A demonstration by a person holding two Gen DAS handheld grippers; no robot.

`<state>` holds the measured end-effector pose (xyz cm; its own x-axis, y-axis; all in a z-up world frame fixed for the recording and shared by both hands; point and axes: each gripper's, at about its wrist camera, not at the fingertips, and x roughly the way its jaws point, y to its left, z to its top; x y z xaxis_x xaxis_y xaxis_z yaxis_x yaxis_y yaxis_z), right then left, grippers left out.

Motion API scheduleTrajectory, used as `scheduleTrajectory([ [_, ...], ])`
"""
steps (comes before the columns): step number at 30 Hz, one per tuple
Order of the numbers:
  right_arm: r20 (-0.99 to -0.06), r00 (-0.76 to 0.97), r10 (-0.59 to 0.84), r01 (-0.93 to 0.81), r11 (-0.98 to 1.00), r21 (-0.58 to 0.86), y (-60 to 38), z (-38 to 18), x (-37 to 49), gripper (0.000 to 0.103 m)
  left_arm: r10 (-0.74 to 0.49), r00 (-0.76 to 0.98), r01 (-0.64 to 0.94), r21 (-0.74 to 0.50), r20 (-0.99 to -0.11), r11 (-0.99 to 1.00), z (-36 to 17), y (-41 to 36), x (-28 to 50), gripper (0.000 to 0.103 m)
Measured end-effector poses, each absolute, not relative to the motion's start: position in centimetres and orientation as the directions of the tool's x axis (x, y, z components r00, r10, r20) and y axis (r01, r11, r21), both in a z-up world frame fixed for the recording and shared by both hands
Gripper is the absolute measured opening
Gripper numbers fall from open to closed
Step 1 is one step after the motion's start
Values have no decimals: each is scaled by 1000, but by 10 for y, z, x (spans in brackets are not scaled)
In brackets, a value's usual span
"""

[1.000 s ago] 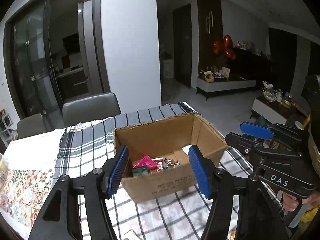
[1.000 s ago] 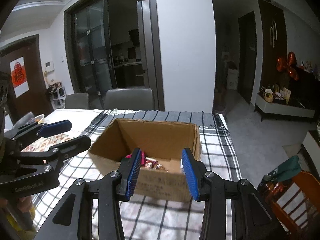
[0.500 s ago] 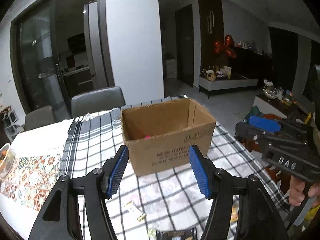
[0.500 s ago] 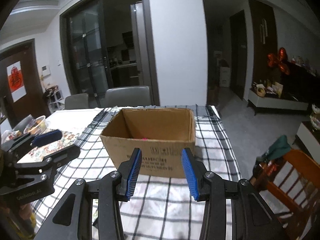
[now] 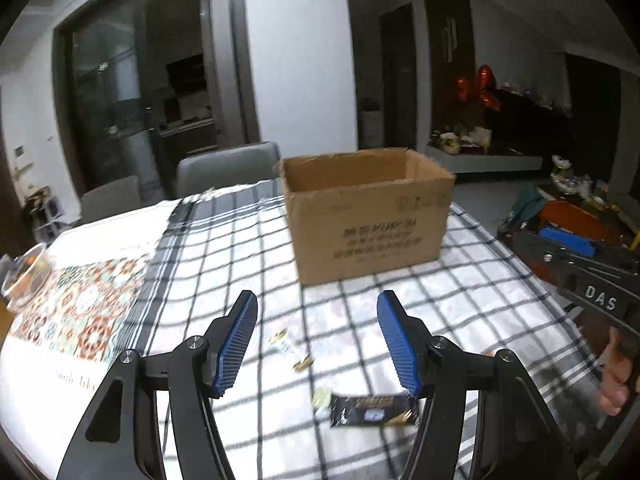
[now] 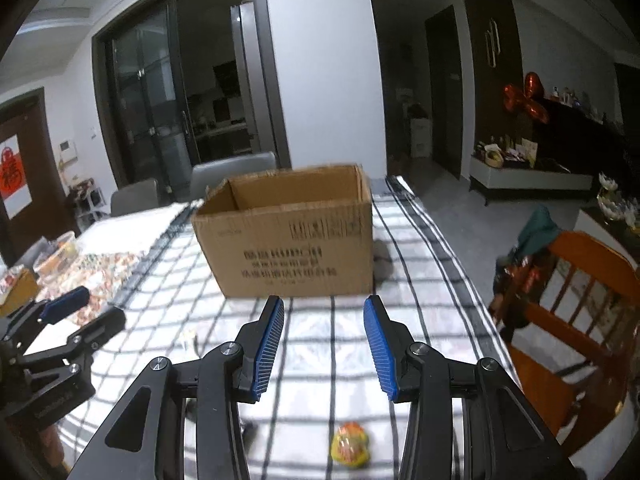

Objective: Organize snacks
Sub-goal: 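Move both grippers to the table snacks, right gripper around the yellow cartoon packet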

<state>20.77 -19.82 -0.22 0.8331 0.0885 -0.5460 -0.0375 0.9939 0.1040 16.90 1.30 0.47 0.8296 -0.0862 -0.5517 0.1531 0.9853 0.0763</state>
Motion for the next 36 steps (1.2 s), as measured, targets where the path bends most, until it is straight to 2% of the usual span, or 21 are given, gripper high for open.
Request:
scheduleTrajectory([
  [9,-591,806,15,26,998,60,-197,-42,180,43,-13,854,104,146,-520,984,-24,19,141,61],
  [13,-618,786,-4,53,997,61,-198,-59,178,43,-5,836,110,159,-548,981,-41,19,141,60],
  [31,-703,709,-50,81,997,11,-189,-106,187,43,-29,725,153,119,-688,981,-108,22,179,40],
  [36,-718,694,-55,82,997,3,-187,-112,192,43,-29,712,161,123,-702,979,-115,21,186,35],
])
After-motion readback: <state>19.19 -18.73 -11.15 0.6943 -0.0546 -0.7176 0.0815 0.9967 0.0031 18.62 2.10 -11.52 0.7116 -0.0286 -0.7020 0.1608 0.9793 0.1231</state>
